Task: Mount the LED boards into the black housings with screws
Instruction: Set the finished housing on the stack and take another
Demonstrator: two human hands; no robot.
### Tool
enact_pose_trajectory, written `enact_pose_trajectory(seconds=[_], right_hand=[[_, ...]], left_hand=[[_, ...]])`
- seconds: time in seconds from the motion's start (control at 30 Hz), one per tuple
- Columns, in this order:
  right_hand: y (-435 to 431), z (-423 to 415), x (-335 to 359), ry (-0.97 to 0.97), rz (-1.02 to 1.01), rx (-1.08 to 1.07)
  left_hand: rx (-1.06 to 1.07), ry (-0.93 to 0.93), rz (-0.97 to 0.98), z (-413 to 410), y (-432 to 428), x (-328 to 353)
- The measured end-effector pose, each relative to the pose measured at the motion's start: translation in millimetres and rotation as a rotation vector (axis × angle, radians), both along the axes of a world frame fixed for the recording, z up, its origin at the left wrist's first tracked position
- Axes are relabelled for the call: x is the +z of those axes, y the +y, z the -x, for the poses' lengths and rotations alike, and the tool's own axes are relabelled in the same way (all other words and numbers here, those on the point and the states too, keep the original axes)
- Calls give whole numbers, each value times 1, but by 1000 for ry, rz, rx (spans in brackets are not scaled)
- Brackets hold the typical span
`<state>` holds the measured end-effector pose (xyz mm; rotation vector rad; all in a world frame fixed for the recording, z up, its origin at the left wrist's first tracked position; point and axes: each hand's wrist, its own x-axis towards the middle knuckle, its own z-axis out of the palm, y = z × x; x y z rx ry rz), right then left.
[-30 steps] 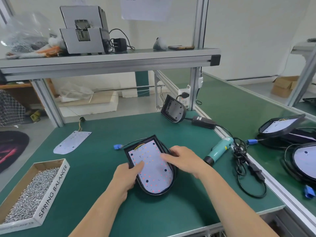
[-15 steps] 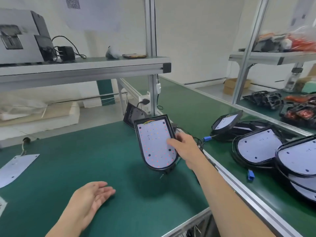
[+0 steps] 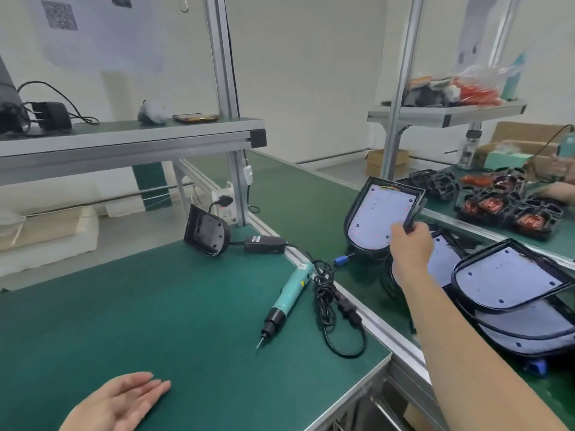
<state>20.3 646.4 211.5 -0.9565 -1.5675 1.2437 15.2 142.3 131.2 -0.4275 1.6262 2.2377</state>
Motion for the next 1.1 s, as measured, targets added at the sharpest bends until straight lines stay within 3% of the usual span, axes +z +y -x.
enact_pose_trajectory(seconds=[0.2, 0.5, 0.7, 1.0, 1.1], right_hand=[[41, -4, 2, -5, 118, -140], [42, 5, 6, -39, 128, -242], [37, 15, 2, -118, 146, -185], [8, 6, -18, 151, 232, -315], [-16, 3, -22, 234, 105, -361]], left_hand=[[-53, -39, -198, 6, 0, 6], [8, -34, -147, 8, 2, -2], [17, -27, -167, 6, 0, -2], [8, 10, -64, -1, -5, -4], [34, 59, 14, -1, -11, -3]])
